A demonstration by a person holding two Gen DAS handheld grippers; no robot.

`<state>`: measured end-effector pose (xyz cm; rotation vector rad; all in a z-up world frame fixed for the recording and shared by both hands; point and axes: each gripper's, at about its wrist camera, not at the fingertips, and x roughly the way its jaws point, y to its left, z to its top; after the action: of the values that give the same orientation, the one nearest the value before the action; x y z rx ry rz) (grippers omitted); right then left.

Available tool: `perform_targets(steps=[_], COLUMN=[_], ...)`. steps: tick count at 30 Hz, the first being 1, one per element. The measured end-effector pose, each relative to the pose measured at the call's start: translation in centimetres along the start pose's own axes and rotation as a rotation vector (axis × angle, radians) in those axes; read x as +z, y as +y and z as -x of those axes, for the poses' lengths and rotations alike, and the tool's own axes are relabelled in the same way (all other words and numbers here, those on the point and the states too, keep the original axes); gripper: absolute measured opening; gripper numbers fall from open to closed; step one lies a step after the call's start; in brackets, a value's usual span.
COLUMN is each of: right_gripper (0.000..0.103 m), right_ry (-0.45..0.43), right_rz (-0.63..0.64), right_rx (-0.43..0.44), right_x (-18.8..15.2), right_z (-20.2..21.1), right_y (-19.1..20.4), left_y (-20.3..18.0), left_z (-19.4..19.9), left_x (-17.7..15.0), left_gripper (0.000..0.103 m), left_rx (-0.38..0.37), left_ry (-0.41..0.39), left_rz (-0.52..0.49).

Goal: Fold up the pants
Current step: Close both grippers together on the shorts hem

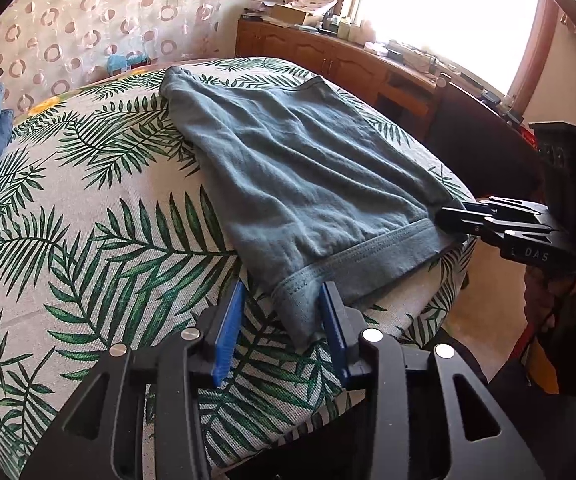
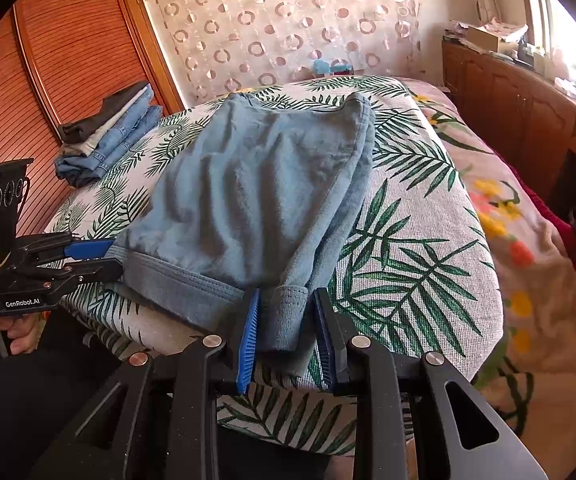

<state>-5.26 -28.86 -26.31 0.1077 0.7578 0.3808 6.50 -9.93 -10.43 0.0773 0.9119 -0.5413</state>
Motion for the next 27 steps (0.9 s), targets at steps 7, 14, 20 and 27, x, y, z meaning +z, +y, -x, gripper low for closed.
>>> perform_targets(steps=[7,14,20,27], right_gripper=[0.028,0.024,0.014,0.013], right_ry=[-0.001,-0.007,-0.057,-0.170], right_rz=[-0.014,-0.008,-0.047,0.000], right_rx=[0.009,0.010,0.058,0.071], right_x=[0.0,-0.1,0.0,2.9], right_z=[0.1,0.0,0.7,3.4], right_y=[-0.2,0.0,0.1,1.5], left_y=[-0.5,-0.4,-0.9,-0.1], left_z=[-0.2,-0.1,2.2,6.3], left_x=[0.0,0.2,0.9,3.3], left_gripper=[0.035,0.016,0.011,0.010], left_rx=[-0.018,-0.044,-0.043,-0.041], left_ry=[0.006,-0.002,-0.094,-0.220], left_rz=[-0.027,-0.027,-0.047,-0.022])
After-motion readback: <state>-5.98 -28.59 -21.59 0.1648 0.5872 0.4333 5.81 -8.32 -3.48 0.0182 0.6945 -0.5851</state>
